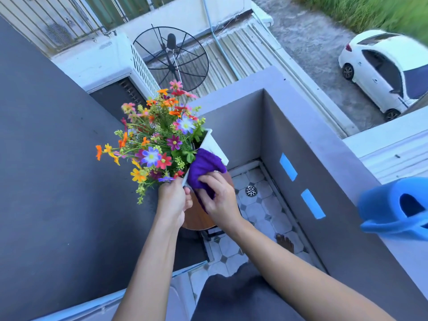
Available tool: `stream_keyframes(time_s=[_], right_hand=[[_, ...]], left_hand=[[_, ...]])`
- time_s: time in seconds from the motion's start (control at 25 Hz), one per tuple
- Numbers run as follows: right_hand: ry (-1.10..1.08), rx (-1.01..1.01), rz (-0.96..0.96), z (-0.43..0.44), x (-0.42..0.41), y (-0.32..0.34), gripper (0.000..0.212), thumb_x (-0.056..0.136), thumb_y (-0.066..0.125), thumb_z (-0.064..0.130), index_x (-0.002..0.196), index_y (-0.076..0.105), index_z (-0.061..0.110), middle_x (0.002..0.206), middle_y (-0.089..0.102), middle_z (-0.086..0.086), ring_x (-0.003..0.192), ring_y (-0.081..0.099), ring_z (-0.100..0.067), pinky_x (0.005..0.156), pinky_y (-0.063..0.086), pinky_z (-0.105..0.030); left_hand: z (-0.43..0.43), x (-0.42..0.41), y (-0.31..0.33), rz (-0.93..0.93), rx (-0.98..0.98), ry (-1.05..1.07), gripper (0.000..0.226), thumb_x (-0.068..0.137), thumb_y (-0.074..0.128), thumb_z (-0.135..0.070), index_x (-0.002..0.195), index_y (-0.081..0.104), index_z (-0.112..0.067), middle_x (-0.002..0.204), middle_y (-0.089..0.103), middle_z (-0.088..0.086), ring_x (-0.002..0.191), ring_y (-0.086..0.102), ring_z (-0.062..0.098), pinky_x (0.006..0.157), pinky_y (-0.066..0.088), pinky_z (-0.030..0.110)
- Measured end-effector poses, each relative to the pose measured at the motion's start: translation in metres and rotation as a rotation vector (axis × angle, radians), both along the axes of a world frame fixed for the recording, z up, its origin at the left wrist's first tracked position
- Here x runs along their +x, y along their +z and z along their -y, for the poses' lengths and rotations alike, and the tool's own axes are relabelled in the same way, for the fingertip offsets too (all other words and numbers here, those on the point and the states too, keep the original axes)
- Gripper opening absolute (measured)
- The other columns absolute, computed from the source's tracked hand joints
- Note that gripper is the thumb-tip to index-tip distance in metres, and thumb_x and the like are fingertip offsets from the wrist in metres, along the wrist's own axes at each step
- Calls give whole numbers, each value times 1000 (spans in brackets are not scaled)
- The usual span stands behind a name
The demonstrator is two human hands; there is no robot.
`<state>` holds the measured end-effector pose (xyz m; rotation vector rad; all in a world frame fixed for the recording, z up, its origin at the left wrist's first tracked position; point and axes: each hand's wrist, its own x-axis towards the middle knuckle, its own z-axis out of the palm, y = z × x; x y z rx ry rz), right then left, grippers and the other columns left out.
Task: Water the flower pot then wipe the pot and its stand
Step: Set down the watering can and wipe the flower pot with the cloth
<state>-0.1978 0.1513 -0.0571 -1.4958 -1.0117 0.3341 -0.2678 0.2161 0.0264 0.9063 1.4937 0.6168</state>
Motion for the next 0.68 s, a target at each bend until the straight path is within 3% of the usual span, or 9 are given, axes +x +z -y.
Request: stream_keyframes(time_s=[0.24, 0.36, 0.48, 0.56, 0.68], right_hand=[[-305, 4, -201, -23, 55, 15, 20, 90, 70, 6, 109, 69, 5, 108, 67, -4, 102, 62, -16, 94, 44, -19], [-348, -91, -302, -23, 70, -1, 27, 93, 65, 8, 120, 65, 6, 115, 63, -3, 108, 58, -14, 100, 43, -25], [-337, -221, -352, -6, 59, -31, 28, 94, 63, 9, 122, 60, 7, 113, 62, -6, 100, 55, -15, 93, 47, -33], [-317, -247, -378, 3, 50, -42, 27, 93, 65, 9, 119, 59, 7, 109, 61, -5, 94, 54, -17, 86, 45, -27], [-228, -188, -264, 3, 34, -36, 20, 88, 67, 6, 107, 63, 8, 101, 63, -4, 88, 54, -16, 78, 42, -19]], left_hand=[[10, -6, 5, -13, 16, -84, 29, 94, 35, -4, 67, 37, -13, 58, 37, 5, 31, 22, 6, 35, 17, 13], [15, -5, 4, 31, 10, -82, 28, 93, 36, -5, 67, 35, -13, 58, 36, 5, 32, 21, 6, 35, 17, 15], [17, -1, 3, 79, -5, -59, 30, 95, 36, -5, 67, 35, -13, 57, 35, 3, 31, 22, 5, 34, 17, 13], [19, 0, 3, 87, -14, -57, 30, 96, 36, -5, 67, 35, -14, 57, 34, 3, 30, 23, 5, 34, 18, 13], [21, 3, 1, 95, -37, -26, 28, 97, 35, -7, 71, 36, -15, 58, 35, 4, 29, 24, 5, 34, 18, 12]])
